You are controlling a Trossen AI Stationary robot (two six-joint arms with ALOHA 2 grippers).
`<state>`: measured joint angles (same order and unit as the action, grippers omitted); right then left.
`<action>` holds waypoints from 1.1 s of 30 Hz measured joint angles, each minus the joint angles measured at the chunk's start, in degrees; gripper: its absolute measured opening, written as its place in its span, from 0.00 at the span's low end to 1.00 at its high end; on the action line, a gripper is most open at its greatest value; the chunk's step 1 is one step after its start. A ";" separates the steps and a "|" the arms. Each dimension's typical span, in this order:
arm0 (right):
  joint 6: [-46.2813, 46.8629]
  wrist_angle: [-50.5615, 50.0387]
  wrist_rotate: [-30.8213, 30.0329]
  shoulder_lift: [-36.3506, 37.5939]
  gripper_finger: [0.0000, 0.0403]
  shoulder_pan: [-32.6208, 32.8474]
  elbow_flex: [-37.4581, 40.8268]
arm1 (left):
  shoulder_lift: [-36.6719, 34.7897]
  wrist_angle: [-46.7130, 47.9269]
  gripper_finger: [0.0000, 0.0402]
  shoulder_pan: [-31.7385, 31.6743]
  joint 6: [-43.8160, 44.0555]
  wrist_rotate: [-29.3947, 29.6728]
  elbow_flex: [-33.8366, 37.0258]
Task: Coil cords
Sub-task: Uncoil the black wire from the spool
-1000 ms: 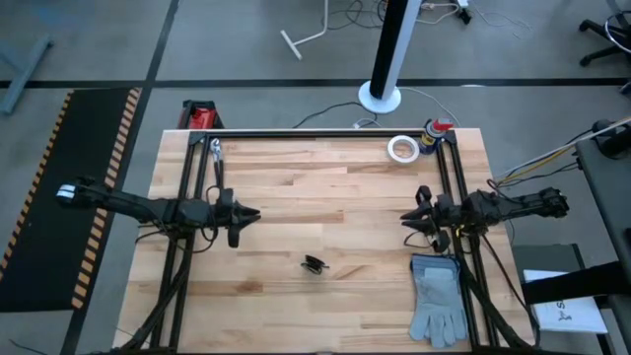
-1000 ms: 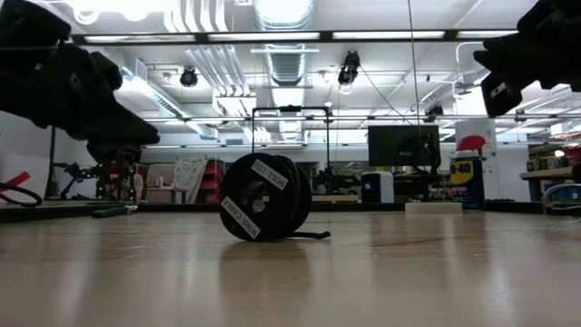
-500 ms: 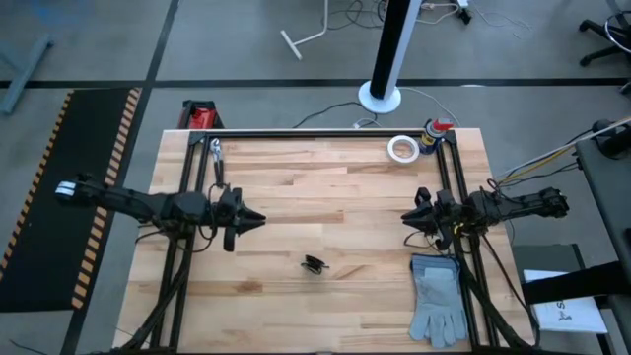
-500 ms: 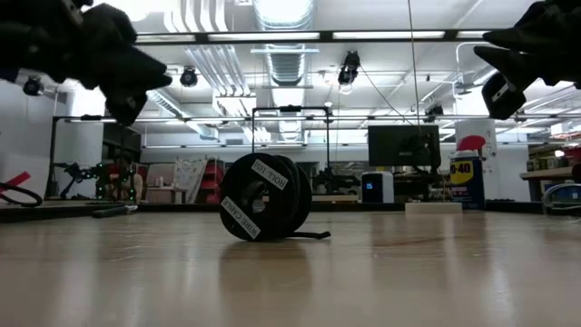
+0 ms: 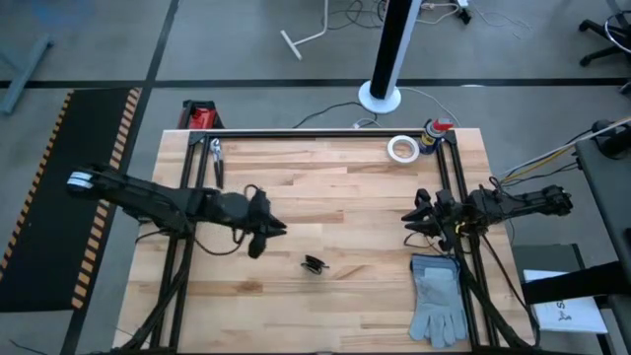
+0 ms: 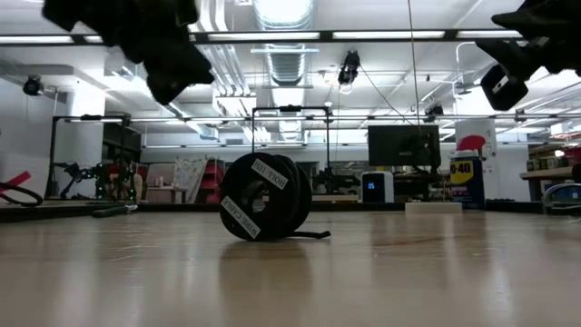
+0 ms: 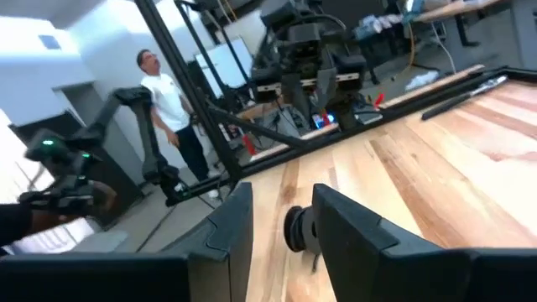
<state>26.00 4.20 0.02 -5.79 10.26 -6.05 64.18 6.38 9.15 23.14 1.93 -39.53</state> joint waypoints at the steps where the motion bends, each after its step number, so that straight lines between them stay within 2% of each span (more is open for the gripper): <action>1: 0.00 -0.63 -0.03 -2.10 0.29 -0.02 -1.20 | 1.79 0.81 0.19 0.18 -0.38 -0.94 -1.71; 5: -0.50 -1.71 -0.02 -12.94 0.29 0.00 -6.79 | 8.20 4.99 0.19 1.00 -3.36 -5.29 -8.22; 12: 1.04 -5.99 -0.38 -34.40 0.28 0.98 -20.91 | 16.07 16.94 0.19 4.68 -4.90 -5.66 -18.17; 16: -0.13 -9.32 -0.76 -46.52 0.28 3.83 -29.18 | 19.49 23.66 0.19 8.00 -4.34 -3.28 -20.64; 20: -1.55 -13.08 -2.94 -55.28 0.28 6.34 -36.66 | 21.08 23.91 0.19 10.99 0.38 -1.96 -20.83; 22: -1.57 -13.89 -3.05 -58.16 0.28 7.07 -39.52 | 21.53 23.84 0.19 12.81 2.69 -0.67 -20.83; 28: -0.16 -14.16 -4.59 -61.72 0.29 8.80 -42.55 | 21.72 23.84 0.19 18.82 8.50 8.82 -20.76; 33: 0.42 -14.35 -9.26 -62.69 0.28 10.40 -42.53 | 21.71 23.91 0.19 21.38 12.42 11.51 -20.75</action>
<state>26.41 -10.15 -9.24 -68.48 20.66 -48.58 85.89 30.29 30.53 35.56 13.45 -60.28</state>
